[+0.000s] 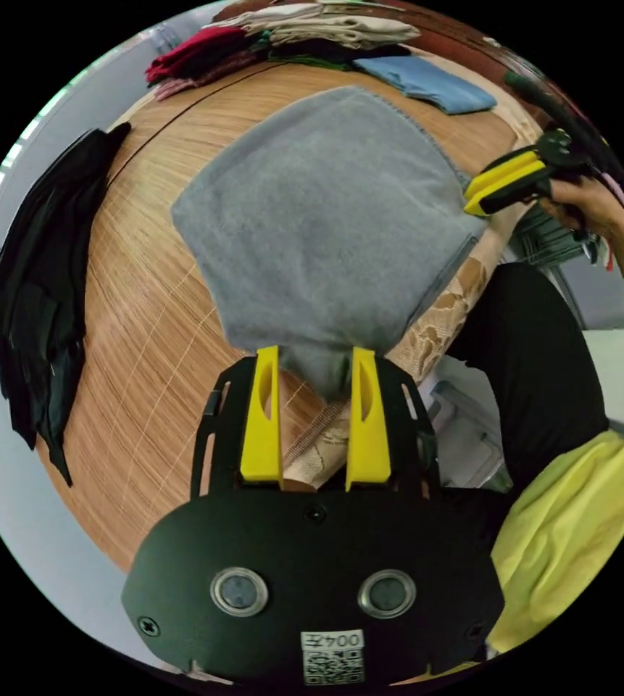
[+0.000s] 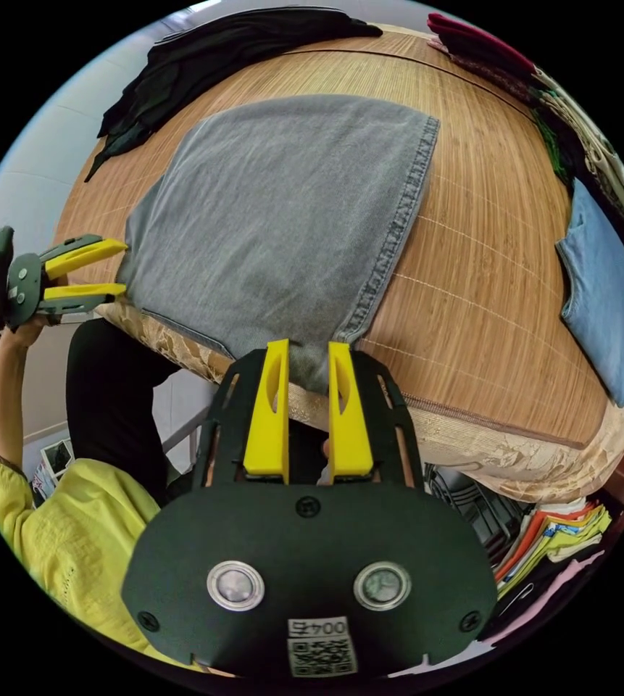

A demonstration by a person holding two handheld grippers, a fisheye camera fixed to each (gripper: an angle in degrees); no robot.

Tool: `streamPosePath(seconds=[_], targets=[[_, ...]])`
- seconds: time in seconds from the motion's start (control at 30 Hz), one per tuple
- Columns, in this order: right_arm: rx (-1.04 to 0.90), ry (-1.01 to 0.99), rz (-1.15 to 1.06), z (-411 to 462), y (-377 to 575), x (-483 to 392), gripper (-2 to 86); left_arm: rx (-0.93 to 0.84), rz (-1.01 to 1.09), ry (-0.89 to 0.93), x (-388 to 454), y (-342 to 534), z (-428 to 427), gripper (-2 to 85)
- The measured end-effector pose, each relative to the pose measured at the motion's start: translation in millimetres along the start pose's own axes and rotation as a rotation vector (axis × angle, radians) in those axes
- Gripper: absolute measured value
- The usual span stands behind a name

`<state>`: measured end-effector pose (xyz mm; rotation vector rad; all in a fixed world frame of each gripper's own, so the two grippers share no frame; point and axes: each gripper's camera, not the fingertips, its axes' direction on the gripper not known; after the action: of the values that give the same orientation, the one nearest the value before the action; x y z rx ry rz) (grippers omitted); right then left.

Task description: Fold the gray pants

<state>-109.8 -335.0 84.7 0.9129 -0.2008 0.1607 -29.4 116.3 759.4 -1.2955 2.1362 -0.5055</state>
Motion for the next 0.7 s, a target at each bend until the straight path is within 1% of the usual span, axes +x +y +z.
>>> streamPosePath(seconds=[0.13, 0.27, 0.33, 0.4, 0.53, 0.57, 0.6, 0.67, 0.7], targets=[[0.005, -0.033, 0.006, -14, 12, 19, 8.6, 0.092, 0.191, -0.019, 34, 5, -16, 16.2], [-0.001, -0.095, 0.018, -32, 23, 46, 8.8, 0.01, 0.355, -0.222, 60, 1, 10, 15.6], [0.008, -0.141, 0.025, -41, 30, 60, 9.2, 0.009, 0.379, -0.249, 59, 0, 16, 14.1], [0.04, -0.23, 0.041, -55, 42, 78, 10.6, 0.013, 0.395, -0.226, 53, 0, 18, 12.7], [0.193, -0.514, 0.125, -82, 91, 135, 14.4, 0.002, 0.355, -0.081, 21, -1, 16, 9.8], [0.235, -0.591, 0.161, -84, 107, 151, 15.0, 0.019, 0.323, -0.058, 8, -2, 13, 8.1], [0.255, -0.628, 0.181, -84, 116, 159, 15.2, 0.029, 0.312, -0.03, 1, -2, 10, 7.3], [0.312, -0.797, 0.25, -79, 147, 183, 15.8, 0.023, 0.241, 0.09, -28, -7, 4, 4.5], [0.325, -0.839, 0.263, -77, 154, 186, 15.9, 0.017, 0.234, 0.114, -35, -7, 3, 4.0]])
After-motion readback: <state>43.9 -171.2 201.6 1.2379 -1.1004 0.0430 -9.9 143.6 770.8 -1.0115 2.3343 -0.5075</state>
